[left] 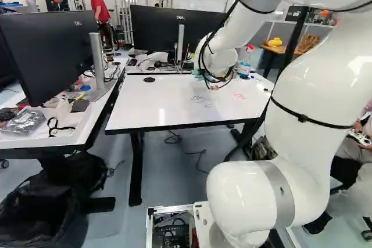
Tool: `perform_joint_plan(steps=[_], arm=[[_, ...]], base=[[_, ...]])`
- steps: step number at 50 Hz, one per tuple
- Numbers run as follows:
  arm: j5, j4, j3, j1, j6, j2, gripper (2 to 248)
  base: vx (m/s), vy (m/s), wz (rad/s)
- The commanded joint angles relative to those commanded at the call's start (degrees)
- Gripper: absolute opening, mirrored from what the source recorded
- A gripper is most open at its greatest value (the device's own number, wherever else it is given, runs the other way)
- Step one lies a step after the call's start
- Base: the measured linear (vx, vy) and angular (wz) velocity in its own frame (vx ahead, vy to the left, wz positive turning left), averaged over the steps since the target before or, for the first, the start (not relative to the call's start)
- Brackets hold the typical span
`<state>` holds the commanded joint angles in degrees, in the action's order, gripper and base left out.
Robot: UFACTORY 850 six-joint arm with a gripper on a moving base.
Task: Clean the table with the green towel
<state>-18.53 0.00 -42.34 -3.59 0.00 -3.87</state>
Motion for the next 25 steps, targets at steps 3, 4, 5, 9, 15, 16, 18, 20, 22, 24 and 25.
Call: perform_joint_plan(steps=[3,4,5,9,15,16,18,20,22,24,25], arm=[[0.0,0.0,0.92,-0.03,0.0,0.88,50],[0.0,0.0,1.22,-0.05,0.0,1.17,50],[0.0,0.0,1.53,-0.06,0.0,1.46,50],[0.0,0.0,2.75,-0.11,0.0,2.65,50],[0.0,0.0,4.58,-0.18,0.0,4.45,50],[0.0,0.0,4.89,-0.19,0.0,4.75,50],[0.0,0.0,5.5,-0.22,0.0,5.36,50],[0.0,0.0,6.11,-0.24,0.0,5.98,50],[0.0,0.0,6.73,-0.27,0.0,6.6,50],[0.0,0.0,7.36,-0.3,0.0,7.24,50],[0.0,0.0,7.65,-0.31,0.0,7.54,50]], base=[[0.0,0.0,0.0],[0.0,0.0,0.0],[0.0,0.0,0.0],[0.0,0.0,0.0],[0.0,0.0,0.0],[0.0,0.0,0.0],[0.0,0.0,0.0],[0.0,0.0,0.0],[0.0,0.0,0.0],[0.0,0.0,0.0],[0.0,0.0,0.0]])
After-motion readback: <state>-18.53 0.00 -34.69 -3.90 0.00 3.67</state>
